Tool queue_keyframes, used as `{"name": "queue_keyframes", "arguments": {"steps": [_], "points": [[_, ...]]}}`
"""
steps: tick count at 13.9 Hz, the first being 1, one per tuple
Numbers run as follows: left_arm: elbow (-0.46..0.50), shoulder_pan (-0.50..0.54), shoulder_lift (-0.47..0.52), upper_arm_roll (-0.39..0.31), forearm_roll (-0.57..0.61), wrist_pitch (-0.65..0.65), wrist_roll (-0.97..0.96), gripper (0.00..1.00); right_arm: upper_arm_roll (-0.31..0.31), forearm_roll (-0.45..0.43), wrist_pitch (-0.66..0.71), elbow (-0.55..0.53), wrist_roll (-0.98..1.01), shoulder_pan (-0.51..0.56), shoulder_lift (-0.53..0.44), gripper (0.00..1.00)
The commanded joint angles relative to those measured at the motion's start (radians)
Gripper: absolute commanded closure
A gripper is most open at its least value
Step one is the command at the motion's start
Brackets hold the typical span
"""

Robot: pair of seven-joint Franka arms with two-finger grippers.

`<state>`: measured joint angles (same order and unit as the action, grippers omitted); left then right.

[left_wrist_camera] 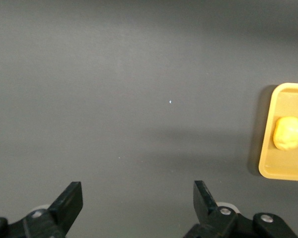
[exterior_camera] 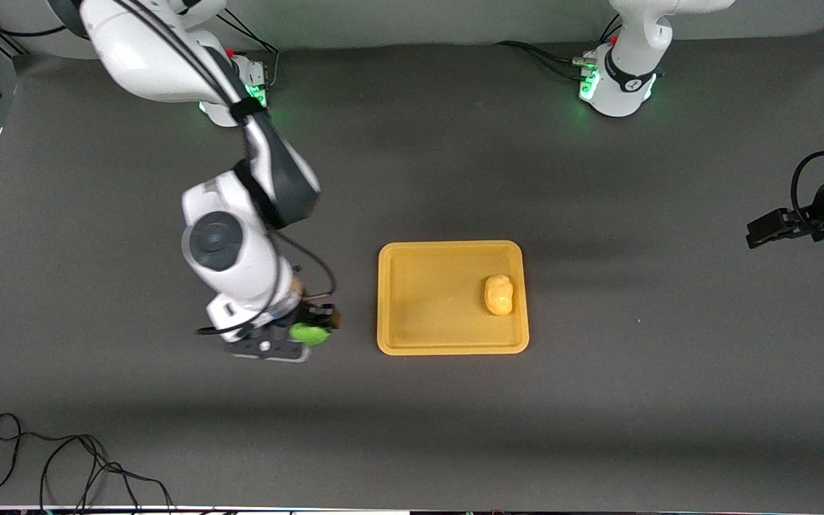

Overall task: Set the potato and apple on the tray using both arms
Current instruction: 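Carry the green apple with the right gripper onto the tray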

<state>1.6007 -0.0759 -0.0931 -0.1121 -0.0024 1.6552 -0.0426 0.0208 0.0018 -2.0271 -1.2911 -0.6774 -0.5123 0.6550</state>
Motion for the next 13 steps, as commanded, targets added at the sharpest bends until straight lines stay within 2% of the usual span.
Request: {"name": "queue_keyframes", "arguments": {"steps": [1,3,6,10,13], "points": [[0.011,-0.031,0.01,-0.031,-0.019,-0.021,0.055,0.01,0.016,-0.043,0.07,0.211,-0.219,-0.109,0.144,0.56],[0.011,-0.025,0.006,-0.031,-0.019,-0.011,0.069,0.01,0.016,-0.063,0.067,0.257,-0.324,-0.175,0.202,0.57],[0.019,-0.025,-0.008,-0.032,-0.021,0.006,0.096,0.01,0.017,-0.063,0.019,0.309,-0.379,-0.228,0.29,0.57],[0.028,-0.036,-0.004,-0.032,-0.008,-0.017,0.081,0.0,0.018,-0.063,-0.126,0.309,-0.422,-0.261,0.382,0.57],[0.008,-0.039,0.01,-0.027,-0.001,-0.043,0.081,0.0,0.021,-0.072,-0.156,0.309,-0.422,-0.281,0.411,0.57]]}}
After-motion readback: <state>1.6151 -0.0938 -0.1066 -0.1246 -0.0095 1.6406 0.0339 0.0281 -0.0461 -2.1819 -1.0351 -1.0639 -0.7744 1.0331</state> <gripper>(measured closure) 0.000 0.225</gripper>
